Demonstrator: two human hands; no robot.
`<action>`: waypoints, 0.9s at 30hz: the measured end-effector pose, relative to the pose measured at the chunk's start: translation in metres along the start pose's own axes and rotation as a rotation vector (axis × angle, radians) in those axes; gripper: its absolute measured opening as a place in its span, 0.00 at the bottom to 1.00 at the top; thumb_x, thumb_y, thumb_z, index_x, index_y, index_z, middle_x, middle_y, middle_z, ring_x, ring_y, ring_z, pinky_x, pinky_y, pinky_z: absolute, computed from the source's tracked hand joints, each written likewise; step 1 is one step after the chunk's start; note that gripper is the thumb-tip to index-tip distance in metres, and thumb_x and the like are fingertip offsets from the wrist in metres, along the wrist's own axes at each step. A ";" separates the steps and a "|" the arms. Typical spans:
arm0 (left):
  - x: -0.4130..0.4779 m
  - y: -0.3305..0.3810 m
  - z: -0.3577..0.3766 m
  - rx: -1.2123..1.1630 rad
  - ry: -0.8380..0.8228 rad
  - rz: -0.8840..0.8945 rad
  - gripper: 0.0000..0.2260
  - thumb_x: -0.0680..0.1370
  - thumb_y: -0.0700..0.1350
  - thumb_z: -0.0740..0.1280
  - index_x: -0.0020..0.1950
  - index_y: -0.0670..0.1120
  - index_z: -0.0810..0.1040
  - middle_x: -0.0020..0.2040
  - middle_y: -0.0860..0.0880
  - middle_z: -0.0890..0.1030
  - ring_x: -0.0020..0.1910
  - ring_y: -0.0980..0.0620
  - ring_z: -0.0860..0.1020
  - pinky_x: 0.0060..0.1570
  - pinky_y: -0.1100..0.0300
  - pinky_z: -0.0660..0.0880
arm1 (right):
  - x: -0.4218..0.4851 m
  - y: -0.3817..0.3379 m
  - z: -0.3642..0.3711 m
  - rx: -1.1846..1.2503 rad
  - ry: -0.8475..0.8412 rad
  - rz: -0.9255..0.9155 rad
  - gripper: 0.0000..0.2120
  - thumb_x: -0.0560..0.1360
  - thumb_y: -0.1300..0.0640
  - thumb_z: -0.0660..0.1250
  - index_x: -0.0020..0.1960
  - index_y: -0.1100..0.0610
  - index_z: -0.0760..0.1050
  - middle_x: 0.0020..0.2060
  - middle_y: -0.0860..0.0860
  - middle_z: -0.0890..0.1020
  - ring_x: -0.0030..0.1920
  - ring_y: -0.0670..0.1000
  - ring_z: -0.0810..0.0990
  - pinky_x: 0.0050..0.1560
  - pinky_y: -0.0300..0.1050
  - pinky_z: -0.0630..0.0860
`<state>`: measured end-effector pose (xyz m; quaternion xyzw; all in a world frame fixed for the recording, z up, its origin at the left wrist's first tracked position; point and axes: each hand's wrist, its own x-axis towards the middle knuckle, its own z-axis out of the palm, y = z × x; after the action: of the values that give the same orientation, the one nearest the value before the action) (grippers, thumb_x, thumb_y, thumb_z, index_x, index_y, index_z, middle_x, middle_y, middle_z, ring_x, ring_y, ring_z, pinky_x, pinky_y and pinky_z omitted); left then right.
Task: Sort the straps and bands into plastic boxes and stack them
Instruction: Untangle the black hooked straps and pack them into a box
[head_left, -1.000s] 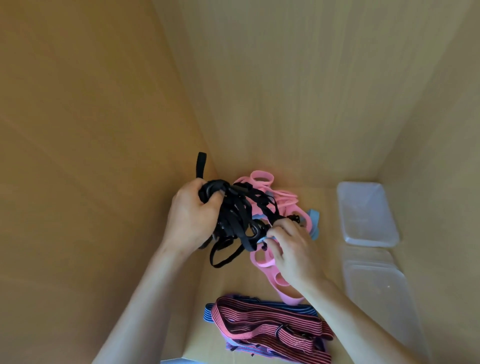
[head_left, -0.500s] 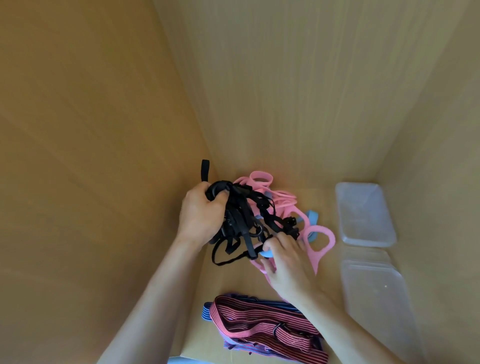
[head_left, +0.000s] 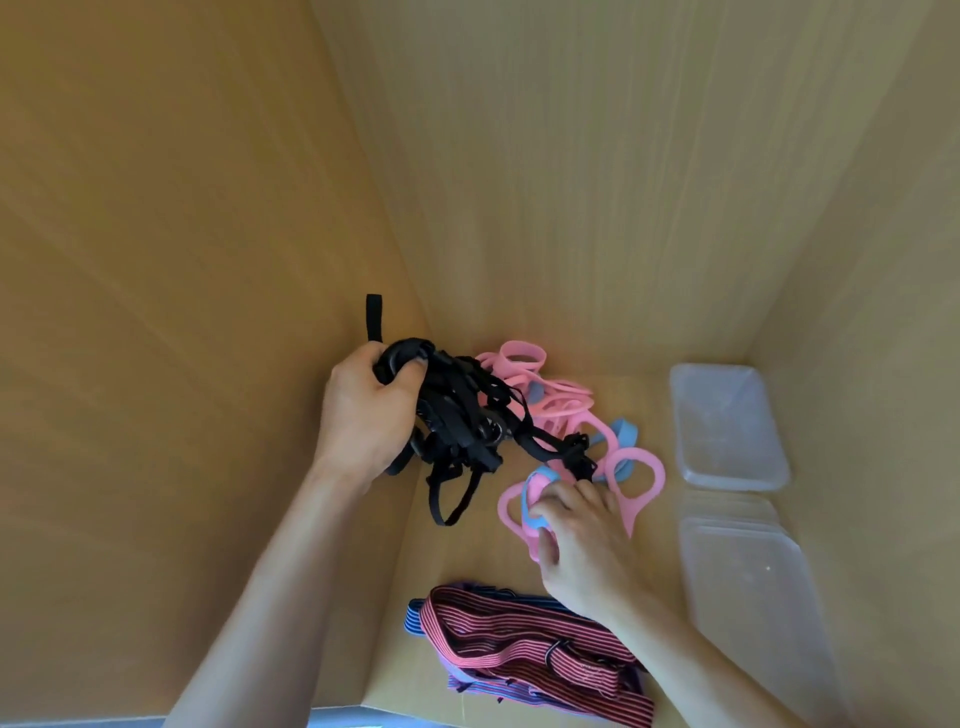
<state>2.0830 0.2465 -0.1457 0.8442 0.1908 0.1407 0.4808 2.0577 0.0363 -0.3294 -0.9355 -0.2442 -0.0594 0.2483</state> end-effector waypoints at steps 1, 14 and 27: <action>-0.001 0.003 -0.005 0.008 0.005 0.022 0.06 0.80 0.50 0.67 0.46 0.52 0.80 0.41 0.60 0.83 0.39 0.61 0.81 0.38 0.63 0.74 | -0.001 -0.001 0.000 0.018 -0.016 0.004 0.08 0.69 0.57 0.69 0.47 0.52 0.80 0.49 0.44 0.78 0.52 0.52 0.74 0.56 0.55 0.73; -0.024 0.048 -0.048 0.046 -0.044 0.321 0.07 0.82 0.46 0.66 0.45 0.56 0.78 0.43 0.53 0.82 0.37 0.51 0.80 0.34 0.57 0.75 | 0.047 0.032 -0.019 0.316 0.045 0.393 0.19 0.75 0.59 0.69 0.65 0.49 0.73 0.59 0.50 0.70 0.46 0.53 0.78 0.45 0.48 0.75; -0.036 0.056 -0.059 0.003 -0.114 0.410 0.06 0.82 0.42 0.67 0.48 0.51 0.80 0.40 0.51 0.82 0.35 0.52 0.78 0.34 0.56 0.75 | 0.069 -0.005 -0.002 0.633 -0.270 0.182 0.21 0.74 0.58 0.71 0.65 0.44 0.76 0.62 0.48 0.73 0.64 0.47 0.70 0.67 0.44 0.67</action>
<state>2.0365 0.2489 -0.0695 0.8725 -0.0125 0.1873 0.4511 2.1158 0.0685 -0.3099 -0.8295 -0.1966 0.1659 0.4957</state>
